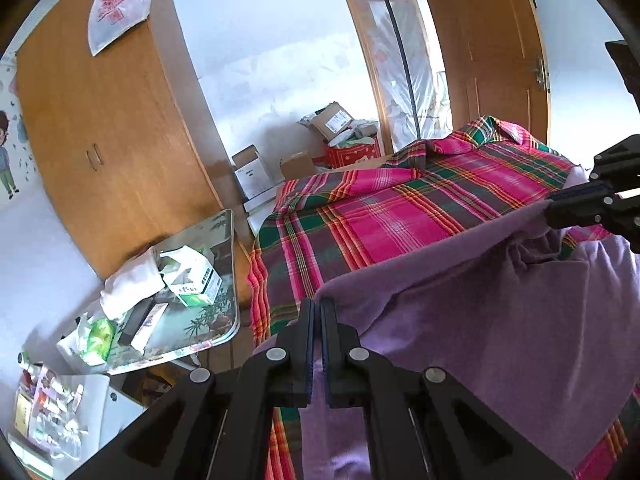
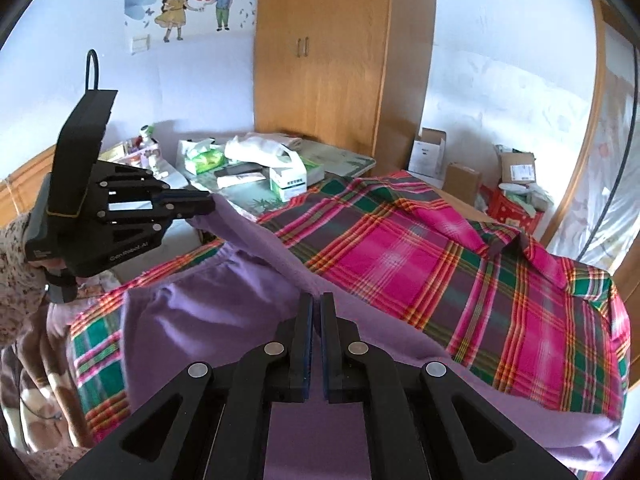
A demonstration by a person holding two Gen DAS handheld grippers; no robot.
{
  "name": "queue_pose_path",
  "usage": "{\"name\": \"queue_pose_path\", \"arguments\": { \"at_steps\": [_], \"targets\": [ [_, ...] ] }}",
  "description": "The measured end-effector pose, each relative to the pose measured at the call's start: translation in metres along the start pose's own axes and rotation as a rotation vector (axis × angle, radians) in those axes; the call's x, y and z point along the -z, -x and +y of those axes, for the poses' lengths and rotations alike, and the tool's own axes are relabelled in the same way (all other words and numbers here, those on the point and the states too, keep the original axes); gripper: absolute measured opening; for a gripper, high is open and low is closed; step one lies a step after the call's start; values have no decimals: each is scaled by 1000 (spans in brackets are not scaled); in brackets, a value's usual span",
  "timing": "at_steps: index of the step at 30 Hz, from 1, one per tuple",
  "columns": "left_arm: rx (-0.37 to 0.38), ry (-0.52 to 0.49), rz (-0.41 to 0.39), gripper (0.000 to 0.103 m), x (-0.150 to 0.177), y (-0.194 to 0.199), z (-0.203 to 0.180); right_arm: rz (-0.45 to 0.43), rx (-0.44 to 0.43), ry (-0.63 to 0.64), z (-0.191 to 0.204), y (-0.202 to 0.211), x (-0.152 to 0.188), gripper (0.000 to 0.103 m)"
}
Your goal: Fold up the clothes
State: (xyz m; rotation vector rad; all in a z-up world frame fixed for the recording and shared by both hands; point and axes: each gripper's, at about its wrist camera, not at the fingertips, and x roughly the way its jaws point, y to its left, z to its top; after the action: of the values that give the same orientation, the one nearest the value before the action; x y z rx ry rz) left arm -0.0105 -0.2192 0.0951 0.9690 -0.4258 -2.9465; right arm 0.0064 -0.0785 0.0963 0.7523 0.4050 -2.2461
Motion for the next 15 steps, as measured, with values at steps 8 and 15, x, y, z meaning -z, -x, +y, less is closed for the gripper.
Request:
{"name": "queue_pose_path", "arguments": {
  "at_steps": [8, 15],
  "targets": [
    [4, -23, -6, 2, 23, 28, -12, -49, -6, 85, 43, 28, 11, 2],
    [13, -13, 11, 2, 39, 32, -21, 2, -15, 79, 54, 17, 31, 2]
  ]
}}
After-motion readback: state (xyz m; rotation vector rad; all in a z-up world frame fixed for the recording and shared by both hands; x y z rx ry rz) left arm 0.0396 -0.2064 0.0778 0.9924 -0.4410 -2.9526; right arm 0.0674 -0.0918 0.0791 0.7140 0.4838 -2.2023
